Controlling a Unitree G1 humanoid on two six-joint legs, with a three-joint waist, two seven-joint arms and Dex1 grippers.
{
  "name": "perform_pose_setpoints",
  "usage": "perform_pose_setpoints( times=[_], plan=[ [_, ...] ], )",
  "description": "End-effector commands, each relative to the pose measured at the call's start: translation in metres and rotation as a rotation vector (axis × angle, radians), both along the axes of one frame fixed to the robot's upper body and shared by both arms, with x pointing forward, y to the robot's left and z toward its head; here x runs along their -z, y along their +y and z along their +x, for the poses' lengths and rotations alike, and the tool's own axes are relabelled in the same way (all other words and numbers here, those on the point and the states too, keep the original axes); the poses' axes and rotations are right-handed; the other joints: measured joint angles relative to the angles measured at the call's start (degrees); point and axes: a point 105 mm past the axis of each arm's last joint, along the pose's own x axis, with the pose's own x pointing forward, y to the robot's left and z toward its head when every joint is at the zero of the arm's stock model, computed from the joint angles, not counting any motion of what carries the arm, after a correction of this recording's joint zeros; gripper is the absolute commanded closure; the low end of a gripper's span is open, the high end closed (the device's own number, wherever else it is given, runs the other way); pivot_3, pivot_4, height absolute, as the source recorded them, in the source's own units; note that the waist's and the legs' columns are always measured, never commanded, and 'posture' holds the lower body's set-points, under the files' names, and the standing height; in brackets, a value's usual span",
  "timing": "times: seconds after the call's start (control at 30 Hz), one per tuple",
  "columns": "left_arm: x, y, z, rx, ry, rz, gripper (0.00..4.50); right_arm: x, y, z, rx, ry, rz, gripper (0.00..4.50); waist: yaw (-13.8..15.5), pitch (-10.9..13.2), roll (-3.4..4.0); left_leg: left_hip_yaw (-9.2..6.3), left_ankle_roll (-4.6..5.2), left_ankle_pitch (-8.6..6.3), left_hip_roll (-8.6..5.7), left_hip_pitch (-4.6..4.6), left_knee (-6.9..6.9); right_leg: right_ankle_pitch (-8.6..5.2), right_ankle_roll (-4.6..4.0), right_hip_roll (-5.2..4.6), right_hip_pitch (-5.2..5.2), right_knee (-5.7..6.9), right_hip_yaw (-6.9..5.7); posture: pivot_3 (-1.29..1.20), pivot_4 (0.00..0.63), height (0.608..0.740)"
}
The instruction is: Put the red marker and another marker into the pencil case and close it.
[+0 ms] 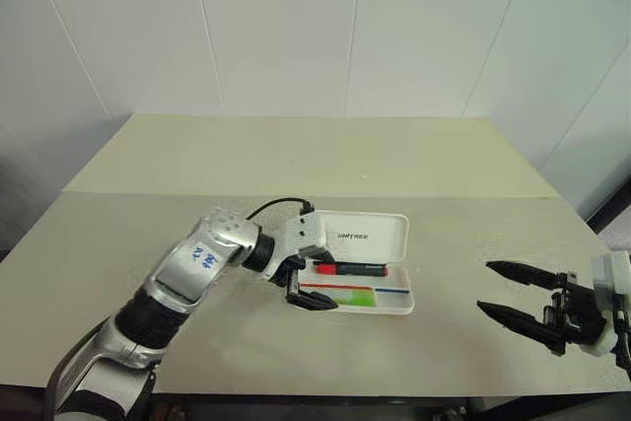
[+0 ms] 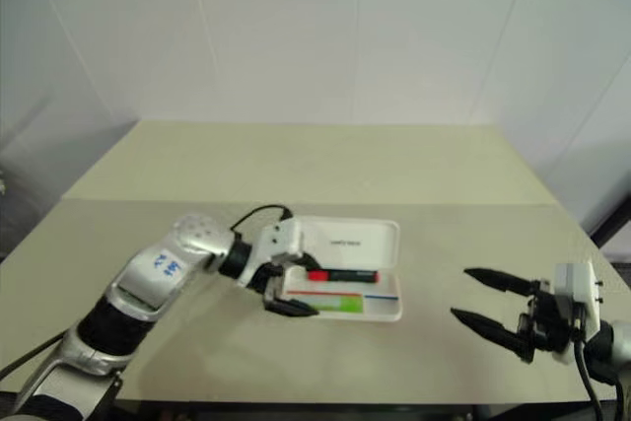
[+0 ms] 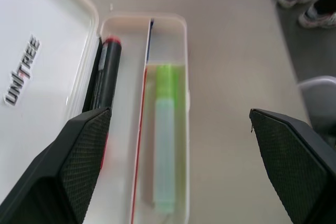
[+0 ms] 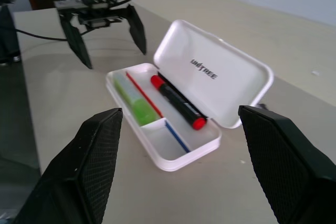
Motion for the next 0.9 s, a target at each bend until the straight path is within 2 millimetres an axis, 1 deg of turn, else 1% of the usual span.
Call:
perform_pose_setpoints(
  times=[0.03,0.1,0.2,0.23,0.27,0.4,0.5,0.57,0.63,0.67,0.73,0.8,0.9],
  plan=[
    [-0.022,0.009,-0.005,0.031,-0.054,-0.131,0.01,-0.002,-0.008,0.019,0.084,-0.068,-0.048,0.0,-0.02,0.0,0.0,0.01,0.0,0.0,0.0,0.02,0.0,-0.01,-0.03,0.0,0.0,0.02,0.0,0.0,0.15,0.74],
    [-0.028,0.018,-0.008,0.059,-0.08,-0.185,0.01,-0.002,-0.013,0.034,0.141,-0.097,-0.077,0.0,-0.25,0.0,0.0,0.04,-0.02,0.01,0.03,0.1,-0.02,-0.02,-0.04,0.01,0.03,0.03,0.01,0.0,0.15,0.74],
    [-0.035,0.037,-0.013,0.085,-0.077,-0.263,0.01,0.0,-0.017,0.059,0.223,-0.109,-0.104,0.0,-0.3,0.0,0.02,0.11,-0.03,0.02,0.04,0.14,-0.04,-0.02,-0.05,0.02,0.02,0.04,0.07,0.0,0.15,0.74],
    [-0.038,0.044,-0.012,0.087,-0.084,-0.29,0.01,0.003,-0.018,0.068,0.252,-0.102,-0.123,0.0,-0.31,0.01,0.02,0.12,-0.03,0.02,0.03,0.14,-0.05,-0.02,-0.05,0.01,0.02,0.04,0.08,0.0,0.15,0.74],
    [-0.039,0.047,-0.012,0.088,-0.09,-0.306,0.01,0.005,-0.018,0.074,0.269,-0.098,-0.137,0.0,-0.19,0.0,0.02,0.12,-0.03,0.02,0.03,0.14,-0.06,-0.02,-0.06,0.01,0.01,0.04,0.08,0.0,0.15,0.74],
    [-0.046,0.073,-0.002,0.066,-0.141,-0.338,0.01,0.009,-0.018,0.1,0.317,-0.094,-0.147,0.0,-0.15,0.01,0.03,0.12,-0.03,0.02,0.01,0.13,-0.07,-0.02,-0.05,-0.01,0.0,0.06,0.09,0.0,0.15,0.74],
    [-0.045,0.087,0.001,0.064,-0.159,-0.328,0.01,0.012,-0.018,0.11,0.328,-0.083,-0.146,0.0,0.0,0.01,0.03,0.1,-0.03,0.02,0.0,0.12,-0.11,-0.01,-0.05,-0.01,-0.01,0.06,0.08,0.0,0.15,0.74],
    [-0.044,0.095,0.003,0.052,-0.16,-0.316,0.01,0.018,-0.018,0.117,0.343,-0.059,-0.153,0.0,-0.04,0.01,0.04,0.08,-0.01,-0.01,0.0,0.11,-0.15,-0.01,-0.05,-0.02,-0.02,0.06,0.07,0.0,0.15,0.74],
    [-0.042,0.107,0.007,0.03,-0.178,-0.286,0.01,0.031,-0.012,0.123,0.328,-0.016,-0.147,0.0,-0.16,0.01,0.04,0.09,-0.01,-0.03,0.0,0.1,-0.17,-0.02,-0.05,-0.02,-0.04,0.04,0.07,0.0,0.15,0.74],
    [-0.04,0.111,0.009,0.025,-0.187,-0.272,0.01,0.036,-0.005,0.124,0.299,0.001,-0.137,0.0,-0.22,0.01,0.04,0.09,-0.02,-0.04,0.01,0.1,-0.18,-0.02,-0.05,-0.01,-0.05,0.04,0.07,0.0,0.15,0.74],
    [-0.039,0.113,0.01,0.027,-0.193,-0.263,0.01,0.046,0.005,0.126,0.258,0.037,-0.133,0.0,-0.49,0.01,0.04,0.09,-0.02,-0.04,0.03,0.1,-0.2,-0.02,-0.05,0.0,-0.08,0.06,0.06,0.0,0.15,0.74],
    [-0.04,0.111,0.008,0.039,-0.198,-0.277,0.01,0.059,0.015,0.128,0.223,0.061,-0.154,0.0,-0.62,0.02,0.04,0.09,-0.02,-0.04,0.03,0.1,-0.2,-0.03,-0.06,0.0,-0.08,0.08,0.06,0.0,0.15,0.74],
    [-0.04,0.108,0.006,0.05,-0.201,-0.289,0.01,0.068,0.025,0.134,0.207,0.083,-0.141,0.0,-1.15,0.02,0.04,0.1,-0.02,-0.04,0.02,0.1,-0.17,-0.02,-0.05,-0.01,-0.08,0.1,0.07,0.0,0.15,0.74]
  ],
)
